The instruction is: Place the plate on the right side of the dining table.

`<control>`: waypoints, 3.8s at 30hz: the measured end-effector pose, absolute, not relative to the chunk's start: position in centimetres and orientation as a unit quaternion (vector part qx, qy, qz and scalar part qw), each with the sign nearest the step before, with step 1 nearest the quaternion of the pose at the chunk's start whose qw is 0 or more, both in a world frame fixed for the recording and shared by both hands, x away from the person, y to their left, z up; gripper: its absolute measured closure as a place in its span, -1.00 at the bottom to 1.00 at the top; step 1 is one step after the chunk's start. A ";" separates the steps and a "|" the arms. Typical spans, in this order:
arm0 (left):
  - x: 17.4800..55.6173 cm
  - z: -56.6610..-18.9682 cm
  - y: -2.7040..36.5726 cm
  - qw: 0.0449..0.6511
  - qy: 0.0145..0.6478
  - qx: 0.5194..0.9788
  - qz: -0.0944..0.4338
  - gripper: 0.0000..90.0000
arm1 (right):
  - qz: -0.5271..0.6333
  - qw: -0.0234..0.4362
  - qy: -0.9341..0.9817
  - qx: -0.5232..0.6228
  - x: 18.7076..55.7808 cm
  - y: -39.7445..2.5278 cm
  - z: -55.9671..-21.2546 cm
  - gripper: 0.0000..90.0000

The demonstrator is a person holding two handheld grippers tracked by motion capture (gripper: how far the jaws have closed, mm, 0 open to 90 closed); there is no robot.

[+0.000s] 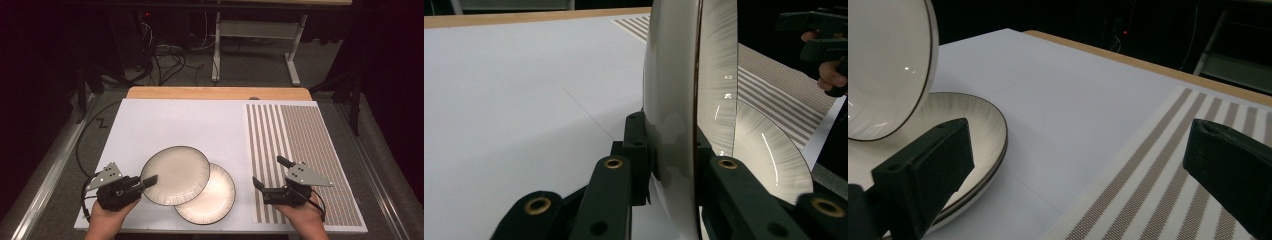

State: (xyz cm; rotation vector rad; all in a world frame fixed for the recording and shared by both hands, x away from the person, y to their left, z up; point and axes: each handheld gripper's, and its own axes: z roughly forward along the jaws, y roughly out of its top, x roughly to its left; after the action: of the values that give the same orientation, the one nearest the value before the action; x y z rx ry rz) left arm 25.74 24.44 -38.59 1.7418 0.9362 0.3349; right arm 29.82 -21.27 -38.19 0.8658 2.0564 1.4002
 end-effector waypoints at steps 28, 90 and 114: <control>25.7 -38.8 24.4 0.539 0.390 0.733 0.139 0.73 | 0.515 0.174 0.801 0.250 30.6 -11.9 -38.5 -0.82; 25.8 -38.4 22.7 0.572 0.403 0.708 0.101 0.78 | 0.548 0.016 0.770 0.325 32.3 -11.2 -38.1 0.93; 29.7 -37.3 15.2 0.544 0.388 0.743 0.049 0.76 | 0.546 0.065 0.752 0.363 32.4 -18.6 -36.5 0.93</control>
State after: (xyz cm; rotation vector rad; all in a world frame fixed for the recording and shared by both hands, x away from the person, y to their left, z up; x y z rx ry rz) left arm 29.75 15.20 -37.26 1.7624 0.9211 0.1158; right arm 32.39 -18.62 -36.49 1.0941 2.2698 1.6491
